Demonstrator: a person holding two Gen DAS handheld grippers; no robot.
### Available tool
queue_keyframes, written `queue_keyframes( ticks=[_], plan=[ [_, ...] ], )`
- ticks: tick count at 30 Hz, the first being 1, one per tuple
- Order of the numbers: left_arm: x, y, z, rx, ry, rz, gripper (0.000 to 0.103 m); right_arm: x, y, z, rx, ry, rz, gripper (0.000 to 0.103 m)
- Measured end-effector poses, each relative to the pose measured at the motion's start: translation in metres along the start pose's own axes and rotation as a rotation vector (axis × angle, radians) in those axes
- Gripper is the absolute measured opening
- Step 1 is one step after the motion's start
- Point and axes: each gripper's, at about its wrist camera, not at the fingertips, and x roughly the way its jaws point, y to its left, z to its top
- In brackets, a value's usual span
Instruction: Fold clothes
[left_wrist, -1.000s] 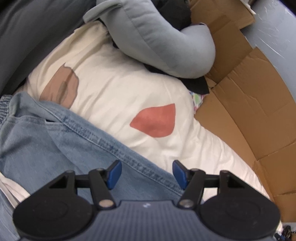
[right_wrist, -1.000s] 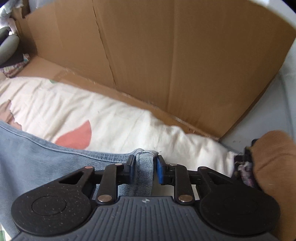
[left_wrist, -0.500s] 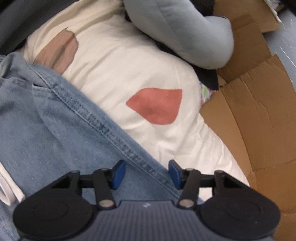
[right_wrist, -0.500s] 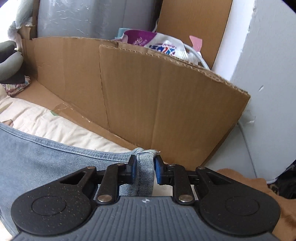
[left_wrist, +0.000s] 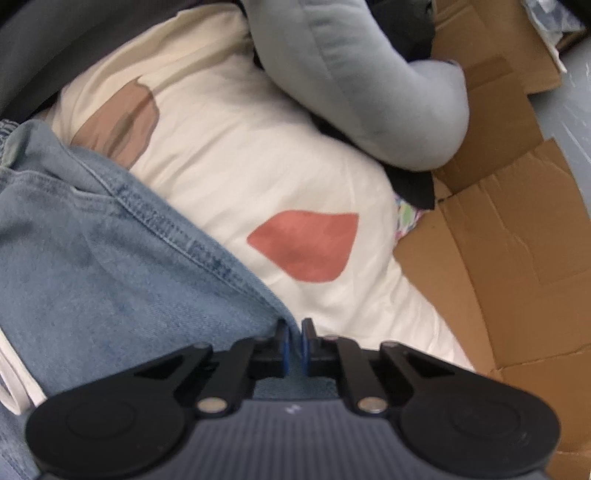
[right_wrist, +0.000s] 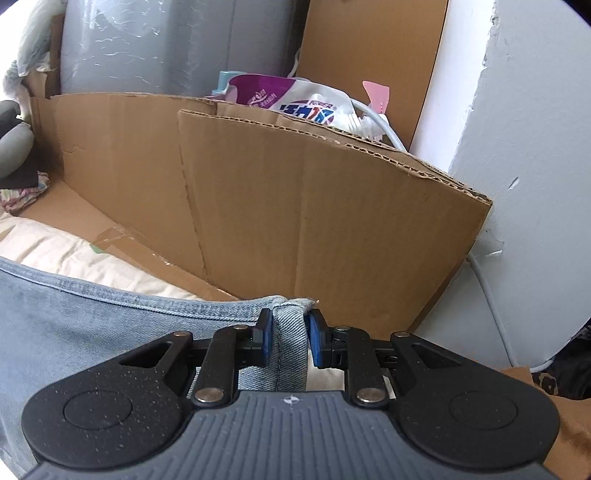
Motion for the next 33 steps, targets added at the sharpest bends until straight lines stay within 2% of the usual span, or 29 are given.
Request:
queue_keyframes(
  ticks=[7,15,22,33],
  plan=[
    [0.006,-0.001,0.005,-0.011,-0.011,-0.016,0.006,0.021,0.000,0.005,0.015,0.030,-0.008,0.018],
    [0.022,0.003,0.012,-0.028,-0.009,-0.022,0.007,0.071,0.005,-0.001,0.018,0.124,-0.028,0.018],
    [0.029,0.005,0.012,0.005,-0.013,-0.030,0.007,0.107,0.013,-0.010,0.027,0.175,-0.058,0.017],
    [0.005,0.008,0.014,-0.015,-0.030,-0.102,0.006,0.090,0.021,-0.003,0.024,0.138,-0.123,0.015]
  ],
)
